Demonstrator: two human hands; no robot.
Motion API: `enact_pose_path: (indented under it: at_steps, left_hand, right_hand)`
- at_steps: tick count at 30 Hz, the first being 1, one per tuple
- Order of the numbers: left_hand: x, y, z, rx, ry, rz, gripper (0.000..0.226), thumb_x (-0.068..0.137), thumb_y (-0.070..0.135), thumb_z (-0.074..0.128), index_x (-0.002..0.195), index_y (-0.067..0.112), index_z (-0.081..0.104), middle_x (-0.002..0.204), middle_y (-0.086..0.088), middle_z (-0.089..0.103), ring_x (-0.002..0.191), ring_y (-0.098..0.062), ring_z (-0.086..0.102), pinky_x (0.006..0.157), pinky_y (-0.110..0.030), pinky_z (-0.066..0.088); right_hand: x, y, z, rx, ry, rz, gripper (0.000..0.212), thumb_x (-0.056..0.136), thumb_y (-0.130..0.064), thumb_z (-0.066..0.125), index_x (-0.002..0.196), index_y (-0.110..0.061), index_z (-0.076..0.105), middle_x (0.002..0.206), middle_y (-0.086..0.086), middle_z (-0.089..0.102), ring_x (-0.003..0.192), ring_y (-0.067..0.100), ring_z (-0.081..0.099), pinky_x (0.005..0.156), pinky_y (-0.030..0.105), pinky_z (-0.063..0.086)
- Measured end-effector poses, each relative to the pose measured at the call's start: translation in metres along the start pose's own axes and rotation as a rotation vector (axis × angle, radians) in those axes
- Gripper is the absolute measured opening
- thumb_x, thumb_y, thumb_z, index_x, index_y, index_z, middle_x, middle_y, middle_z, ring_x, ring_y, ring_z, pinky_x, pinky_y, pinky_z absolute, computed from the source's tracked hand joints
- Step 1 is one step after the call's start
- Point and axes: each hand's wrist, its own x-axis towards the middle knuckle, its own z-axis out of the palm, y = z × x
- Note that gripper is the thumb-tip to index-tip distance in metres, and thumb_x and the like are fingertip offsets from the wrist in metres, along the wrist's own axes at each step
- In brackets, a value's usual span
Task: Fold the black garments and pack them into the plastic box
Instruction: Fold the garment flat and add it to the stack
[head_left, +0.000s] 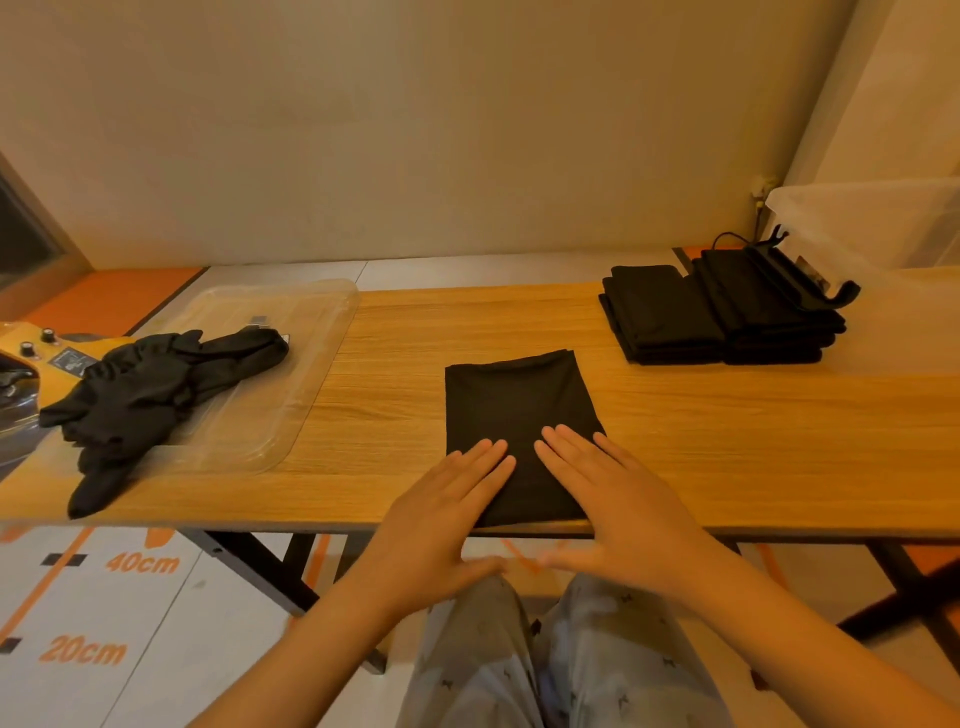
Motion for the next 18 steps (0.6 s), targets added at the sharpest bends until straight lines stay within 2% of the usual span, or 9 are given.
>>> enact_pose_path:
  at_steps: [2, 3, 5, 8, 11, 12, 14, 16, 18]
  left_hand:
    - [-0.007, -0.003, 0.005, -0.004, 0.068, 0.026, 0.084, 0.08, 0.03, 0.074, 0.15, 0.021, 0.029, 0.157, 0.001, 0.025, 0.145, -0.013, 0.021, 0.117, -0.034, 0.021]
    - [-0.01, -0.005, 0.006, -0.021, 0.093, 0.041, 0.083, 0.077, 0.018, 0.076, 0.148, 0.022, 0.032, 0.154, 0.001, 0.03, 0.143, -0.013, 0.025, 0.117, -0.032, 0.022]
    - [-0.017, -0.008, 0.006, -0.061, 0.113, 0.084, 0.085, 0.075, 0.006, 0.076, 0.146, 0.022, 0.033, 0.152, 0.001, 0.033, 0.142, -0.012, 0.027, 0.117, -0.03, 0.021]
    - [-0.028, -0.012, 0.003, -0.191, 0.12, 0.087, 0.08, 0.084, 0.009, 0.068, 0.147, 0.038, 0.027, 0.154, 0.008, 0.032, 0.143, -0.007, 0.025, 0.116, -0.03, 0.022]
    - [-0.03, -0.005, -0.014, -0.488, 0.171, -0.068, 0.052, 0.09, 0.031, 0.055, 0.138, 0.045, 0.04, 0.143, 0.022, 0.044, 0.135, 0.001, 0.038, 0.111, -0.019, 0.031]
    - [-0.027, -0.003, -0.022, -0.569, 0.214, -0.111, 0.045, 0.088, 0.036, 0.052, 0.132, 0.044, 0.048, 0.137, 0.023, 0.051, 0.129, 0.002, 0.044, 0.107, -0.017, 0.036]
    - [-0.013, -0.003, -0.039, -0.712, 0.292, -0.172, 0.034, 0.086, 0.037, 0.054, 0.119, 0.035, 0.062, 0.119, 0.018, 0.062, 0.116, -0.003, 0.056, 0.095, -0.016, 0.045]
    - [0.006, -0.01, -0.053, -0.801, 0.328, -0.266, 0.023, 0.086, 0.027, 0.062, 0.109, 0.027, 0.066, 0.106, 0.013, 0.066, 0.104, -0.007, 0.06, 0.087, -0.02, 0.05]
    - [0.027, -0.022, -0.063, -0.865, 0.286, -0.425, 0.026, 0.087, 0.013, 0.064, 0.109, 0.029, 0.063, 0.106, 0.009, 0.065, 0.101, -0.009, 0.061, 0.083, -0.025, 0.052]
  right_hand:
    - [-0.009, -0.001, 0.005, -0.041, 0.048, -0.013, 0.102, 0.065, -0.066, 0.072, 0.148, -0.022, 0.033, 0.153, 0.0, 0.034, 0.141, 0.014, 0.027, 0.111, 0.033, 0.019]
    - [-0.012, 0.0, 0.008, -0.043, 0.105, -0.037, 0.098, 0.059, -0.054, 0.083, 0.143, -0.021, 0.043, 0.146, 0.001, 0.045, 0.135, 0.016, 0.04, 0.108, 0.033, 0.026]
    - [-0.021, 0.004, 0.013, -0.018, 0.205, -0.114, 0.093, 0.053, -0.034, 0.092, 0.136, -0.019, 0.053, 0.139, 0.003, 0.053, 0.128, 0.019, 0.05, 0.104, 0.035, 0.032]
    - [-0.033, 0.013, 0.012, -0.026, 0.319, -0.216, 0.085, 0.053, -0.021, 0.092, 0.131, -0.018, 0.058, 0.137, 0.003, 0.055, 0.126, 0.018, 0.052, 0.104, 0.035, 0.034]
    - [-0.036, 0.022, 0.009, 0.166, 0.342, -0.228, 0.065, 0.067, -0.016, 0.085, 0.127, -0.022, 0.06, 0.13, -0.004, 0.06, 0.121, 0.008, 0.054, 0.101, 0.031, 0.046]
    - [-0.033, 0.021, 0.002, 0.304, 0.353, -0.167, 0.054, 0.074, -0.016, 0.08, 0.124, -0.027, 0.06, 0.124, -0.008, 0.063, 0.115, 0.0, 0.055, 0.097, 0.028, 0.05]
    - [-0.019, 0.018, -0.019, 0.598, 0.33, 0.017, 0.035, 0.086, -0.018, 0.068, 0.111, -0.04, 0.059, 0.108, -0.019, 0.064, 0.1, -0.013, 0.056, 0.087, 0.013, 0.05]
    - [0.002, 0.018, -0.04, 0.828, 0.263, 0.161, 0.022, 0.09, -0.022, 0.062, 0.099, -0.042, 0.06, 0.096, -0.019, 0.065, 0.092, -0.009, 0.059, 0.078, 0.01, 0.049]
    - [0.026, 0.024, -0.054, 0.955, 0.199, 0.247, 0.011, 0.092, -0.023, 0.06, 0.094, -0.033, 0.064, 0.092, -0.01, 0.067, 0.089, 0.001, 0.063, 0.072, 0.017, 0.053]
